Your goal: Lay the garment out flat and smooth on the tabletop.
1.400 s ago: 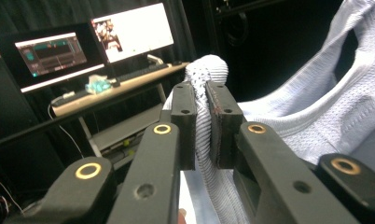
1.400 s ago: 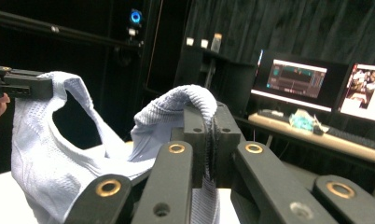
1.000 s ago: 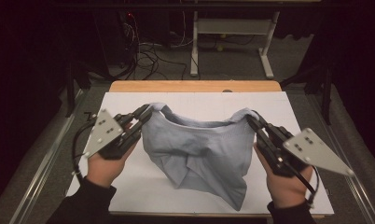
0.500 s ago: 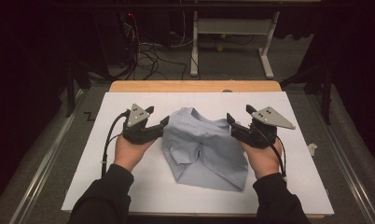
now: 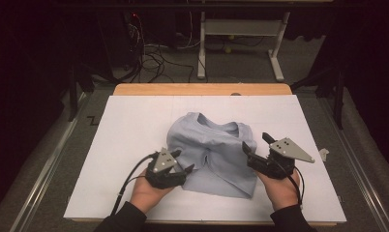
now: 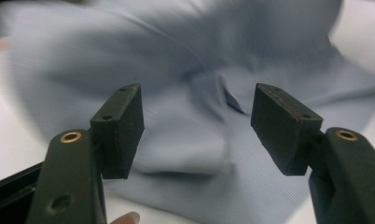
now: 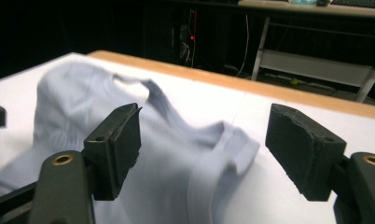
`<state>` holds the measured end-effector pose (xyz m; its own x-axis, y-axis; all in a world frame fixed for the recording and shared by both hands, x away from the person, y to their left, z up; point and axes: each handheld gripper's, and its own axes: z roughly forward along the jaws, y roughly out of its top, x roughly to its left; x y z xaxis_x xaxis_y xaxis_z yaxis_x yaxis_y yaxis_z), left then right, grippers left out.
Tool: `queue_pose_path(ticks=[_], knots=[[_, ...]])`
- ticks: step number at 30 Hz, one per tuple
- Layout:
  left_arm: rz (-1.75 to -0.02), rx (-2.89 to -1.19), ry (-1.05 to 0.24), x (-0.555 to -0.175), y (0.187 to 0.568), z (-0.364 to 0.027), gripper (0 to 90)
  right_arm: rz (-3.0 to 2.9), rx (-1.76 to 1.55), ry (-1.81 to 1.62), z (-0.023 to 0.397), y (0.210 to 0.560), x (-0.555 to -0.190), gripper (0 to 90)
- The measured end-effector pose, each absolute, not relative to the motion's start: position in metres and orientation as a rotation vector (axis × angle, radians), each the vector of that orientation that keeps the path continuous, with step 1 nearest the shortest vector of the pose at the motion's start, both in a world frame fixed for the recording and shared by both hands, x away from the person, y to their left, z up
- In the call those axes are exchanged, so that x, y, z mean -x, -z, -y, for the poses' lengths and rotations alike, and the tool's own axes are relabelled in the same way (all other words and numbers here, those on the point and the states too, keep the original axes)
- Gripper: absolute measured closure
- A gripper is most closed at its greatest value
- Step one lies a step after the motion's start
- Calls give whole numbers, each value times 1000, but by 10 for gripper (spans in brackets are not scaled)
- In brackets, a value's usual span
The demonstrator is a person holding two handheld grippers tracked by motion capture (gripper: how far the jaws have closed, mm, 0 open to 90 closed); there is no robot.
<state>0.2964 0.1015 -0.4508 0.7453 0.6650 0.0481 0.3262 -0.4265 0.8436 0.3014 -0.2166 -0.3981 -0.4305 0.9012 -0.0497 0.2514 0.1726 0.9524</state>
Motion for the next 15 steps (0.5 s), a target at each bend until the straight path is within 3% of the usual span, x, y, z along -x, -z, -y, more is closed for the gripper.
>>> queue_pose_path(ticks=[5, 7, 11, 15], knots=[[-798, -2195, -487, -304, 472, -83, 330, -1831, -1072, -1257, 218, 413, -292, 276], [-808, -2228, -502, -304, 477, -81, 376, -1844, -1061, -1252, 219, 420, -288, 276], [-861, -2218, -472, -307, 483, -83, 504, -1875, -1067, -1270, 220, 432, -283, 280], [-850, -2209, -446, -307, 484, -85, 694, -1911, -1070, -1252, 220, 441, -281, 292]])
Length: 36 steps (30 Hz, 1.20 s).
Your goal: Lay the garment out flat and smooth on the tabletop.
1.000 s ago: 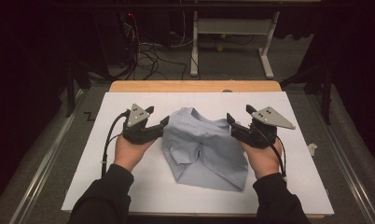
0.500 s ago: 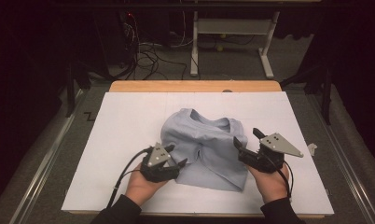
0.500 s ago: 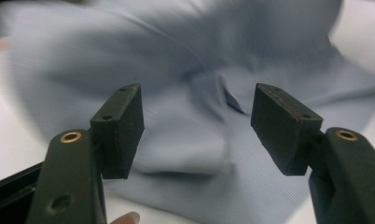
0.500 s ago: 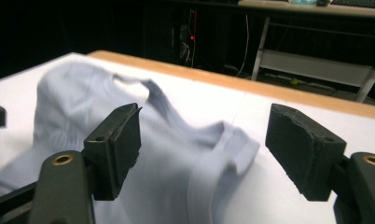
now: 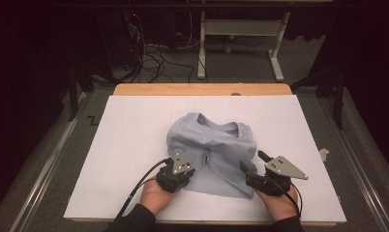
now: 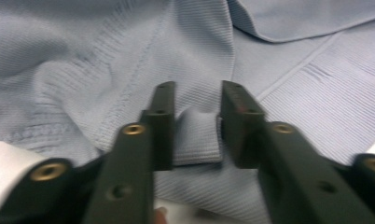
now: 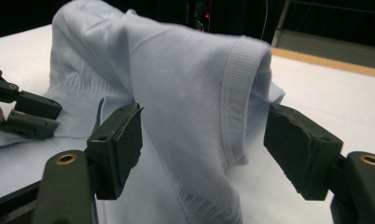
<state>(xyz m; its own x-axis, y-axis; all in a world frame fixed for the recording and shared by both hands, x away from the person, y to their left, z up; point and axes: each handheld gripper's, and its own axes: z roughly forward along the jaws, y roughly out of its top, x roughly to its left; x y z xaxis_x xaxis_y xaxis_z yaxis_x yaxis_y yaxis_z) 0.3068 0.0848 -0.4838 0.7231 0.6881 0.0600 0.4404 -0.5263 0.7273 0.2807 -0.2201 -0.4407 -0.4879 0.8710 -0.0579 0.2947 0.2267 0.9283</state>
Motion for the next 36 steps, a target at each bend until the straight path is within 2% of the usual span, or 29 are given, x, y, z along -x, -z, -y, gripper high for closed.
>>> queue_pose_path(ticks=[4, 11, 12, 15, 18, 30, 32, 36], knots=[[-851, -2161, -439, -303, 480, -92, 782, -1908, -1091, -1244, 222, 443, -283, 316], [-849, -2115, -445, -295, 468, -110, 801, -1955, -1127, -1209, 224, 453, -288, 396], [-844, -2112, -446, -294, 467, -113, 800, -1962, -1127, -1209, 224, 454, -289, 423], [-834, -2104, -455, -290, 462, -120, 801, -2004, -1113, -1184, 223, 458, -290, 622], [-831, -2096, -453, -288, 460, -127, 800, -2015, -1111, -1187, 224, 458, -290, 755], [-826, -2103, -434, -267, 462, -161, 799, -1984, -1166, -1197, 235, 456, -294, 780], [-832, -2102, -419, -266, 464, -162, 799, -1969, -1172, -1197, 237, 455, -295, 818], [-827, -2122, -398, -262, 468, -159, 797, -1929, -1198, -1176, 244, 455, -303, 821]])
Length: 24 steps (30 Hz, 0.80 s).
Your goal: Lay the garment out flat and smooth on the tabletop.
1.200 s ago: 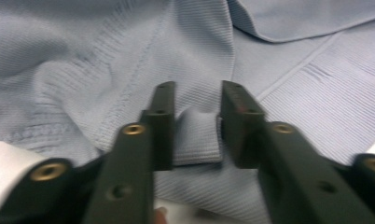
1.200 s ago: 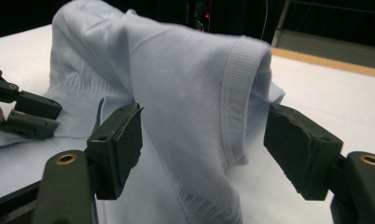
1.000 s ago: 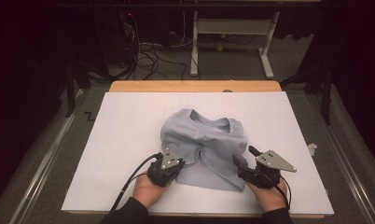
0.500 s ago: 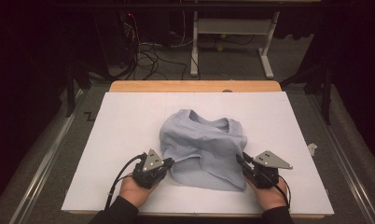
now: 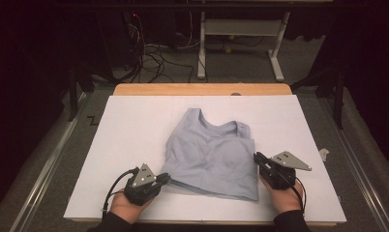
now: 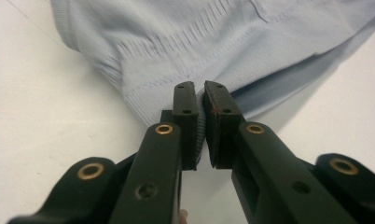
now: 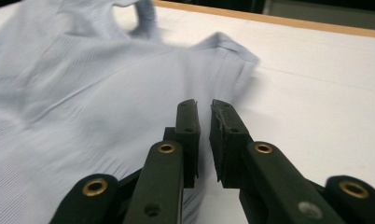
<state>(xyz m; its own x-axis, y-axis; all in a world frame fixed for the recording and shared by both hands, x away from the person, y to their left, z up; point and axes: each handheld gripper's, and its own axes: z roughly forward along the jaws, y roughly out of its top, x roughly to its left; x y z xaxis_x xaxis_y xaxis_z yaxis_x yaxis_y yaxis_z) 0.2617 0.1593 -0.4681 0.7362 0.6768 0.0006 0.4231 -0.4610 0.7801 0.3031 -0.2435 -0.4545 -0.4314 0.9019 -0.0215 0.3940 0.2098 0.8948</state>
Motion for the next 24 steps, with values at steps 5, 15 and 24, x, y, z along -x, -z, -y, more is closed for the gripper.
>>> queue_pose_path(ticks=[5, 15, 24], knots=[[-800, -2135, -414, -253, 467, -157, 783, -1922, -1221, -1188, 251, 457, -304, 733], [-879, -2019, -497, -249, 461, -169, 509, -1968, -1133, -1233, 239, 449, -279, 581], [-988, -2037, -385, -285, 481, -168, 500, -2111, -1130, -1166, 231, 463, -262, 486]])
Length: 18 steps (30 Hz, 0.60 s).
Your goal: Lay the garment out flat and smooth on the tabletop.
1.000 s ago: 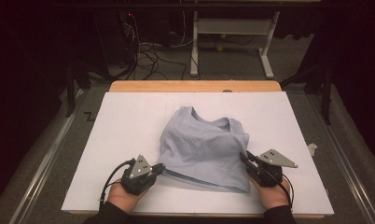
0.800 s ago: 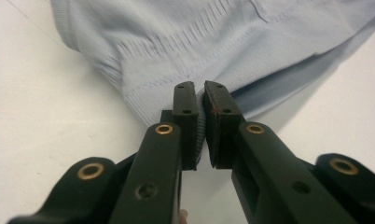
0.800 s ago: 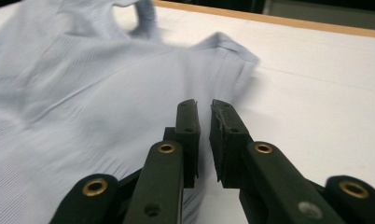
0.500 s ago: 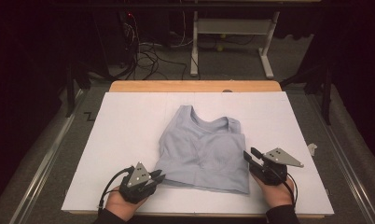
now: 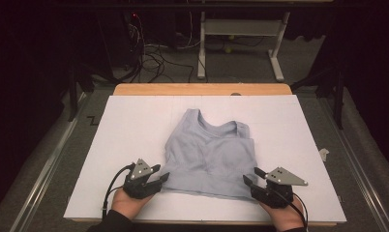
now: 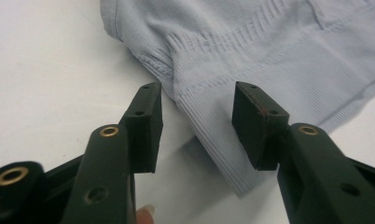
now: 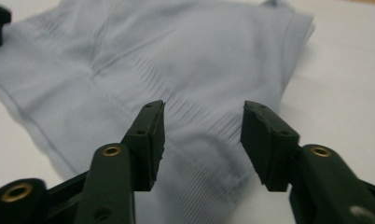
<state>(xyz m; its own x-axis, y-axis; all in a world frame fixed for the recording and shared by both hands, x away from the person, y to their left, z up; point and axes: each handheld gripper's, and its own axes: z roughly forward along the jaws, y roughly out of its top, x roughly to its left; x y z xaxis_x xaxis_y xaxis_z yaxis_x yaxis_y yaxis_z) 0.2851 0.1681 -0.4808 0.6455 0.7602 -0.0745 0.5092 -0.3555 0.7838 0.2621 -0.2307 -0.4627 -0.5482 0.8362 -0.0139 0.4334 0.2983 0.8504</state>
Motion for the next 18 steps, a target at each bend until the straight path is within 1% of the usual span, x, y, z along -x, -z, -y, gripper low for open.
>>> queue_pose_path(ticks=[2, 4, 5, 7, 8, 9, 10, 11, 12, 13, 14, 18], knots=[[-983, -2047, -349, -292, 483, -166, 516, -2139, -1141, -1135, 229, 467, -262, 445], [-983, -2064, -329, -295, 485, -163, 599, -2151, -1154, -1113, 227, 470, -264, 424], [-980, -2073, -322, -295, 486, -162, 656, -2156, -1162, -1094, 227, 472, -266, 409], [-973, -2065, -312, -294, 484, -163, 734, -2179, -1178, -1067, 226, 475, -269, 401], [-970, -2066, -309, -293, 483, -164, 752, -2218, -1196, -1038, 225, 479, -272, 424], [-962, -2067, -307, -291, 482, -165, 759, -2247, -1200, -1016, 224, 481, -273, 483], [-953, -2067, -301, -288, 480, -165, 770, -2260, -1177, -1012, 222, 480, -272, 632], [-945, -2068, -297, -286, 479, -166, 784, -2275, -1166, -1008, 221, 478, -272, 733], [-934, -2070, -297, -283, 477, -167, 785, -2293, -1152, -1005, 219, 478, -271, 798], [-926, -2070, -298, -280, 476, -167, 785, -2299, -1141, -997, 217, 477, -270, 834], [-910, -2072, -300, -274, 473, -168, 785, -2303, -1122, -989, 216, 475, -269, 844], [-874, -2045, -297, -251, 462, -176, 784, -2237, -1025, -1124, 216, 454, -248, 847]])
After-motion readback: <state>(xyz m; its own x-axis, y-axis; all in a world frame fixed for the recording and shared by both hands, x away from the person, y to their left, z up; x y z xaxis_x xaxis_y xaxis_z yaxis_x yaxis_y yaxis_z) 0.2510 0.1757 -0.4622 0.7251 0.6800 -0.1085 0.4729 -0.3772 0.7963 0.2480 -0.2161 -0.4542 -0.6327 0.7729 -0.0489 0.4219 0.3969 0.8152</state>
